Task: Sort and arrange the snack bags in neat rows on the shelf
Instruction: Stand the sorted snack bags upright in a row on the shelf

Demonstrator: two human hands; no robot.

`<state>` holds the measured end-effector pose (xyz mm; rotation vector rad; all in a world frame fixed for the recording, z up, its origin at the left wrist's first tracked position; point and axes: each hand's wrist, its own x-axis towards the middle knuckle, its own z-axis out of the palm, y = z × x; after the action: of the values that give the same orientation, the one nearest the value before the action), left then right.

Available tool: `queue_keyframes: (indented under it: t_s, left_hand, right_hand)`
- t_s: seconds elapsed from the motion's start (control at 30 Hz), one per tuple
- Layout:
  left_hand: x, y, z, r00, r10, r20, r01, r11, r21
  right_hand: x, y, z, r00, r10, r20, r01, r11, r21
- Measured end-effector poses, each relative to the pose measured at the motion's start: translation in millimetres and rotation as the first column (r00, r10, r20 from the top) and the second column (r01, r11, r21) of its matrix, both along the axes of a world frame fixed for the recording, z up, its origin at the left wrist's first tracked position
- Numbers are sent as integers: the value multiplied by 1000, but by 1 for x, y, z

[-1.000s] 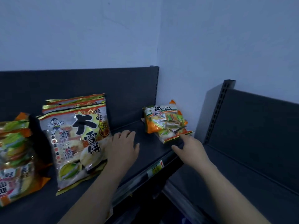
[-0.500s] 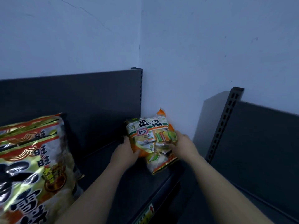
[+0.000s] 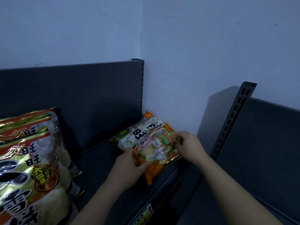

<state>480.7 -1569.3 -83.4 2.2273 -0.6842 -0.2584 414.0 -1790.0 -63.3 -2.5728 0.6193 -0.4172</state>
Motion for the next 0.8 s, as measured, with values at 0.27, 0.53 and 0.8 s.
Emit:
queue_keyframes:
  t_s: [0.27, 0.53, 0.8]
  left_hand:
    - [59, -4, -9, 986, 98, 134, -132, 952, 278]
    - [79, -4, -26, 825, 66, -561, -143, 985, -93]
    - [35, 10, -19, 897, 55, -438, -220, 916, -336]
  right_hand:
    - [-13, 18, -15, 998, -61, 18, 52, 946, 319]
    - [-19, 43, -34, 999, 5, 44, -29, 823, 567]
    - [-31, 48, -28, 961, -133, 241, -50, 777, 627]
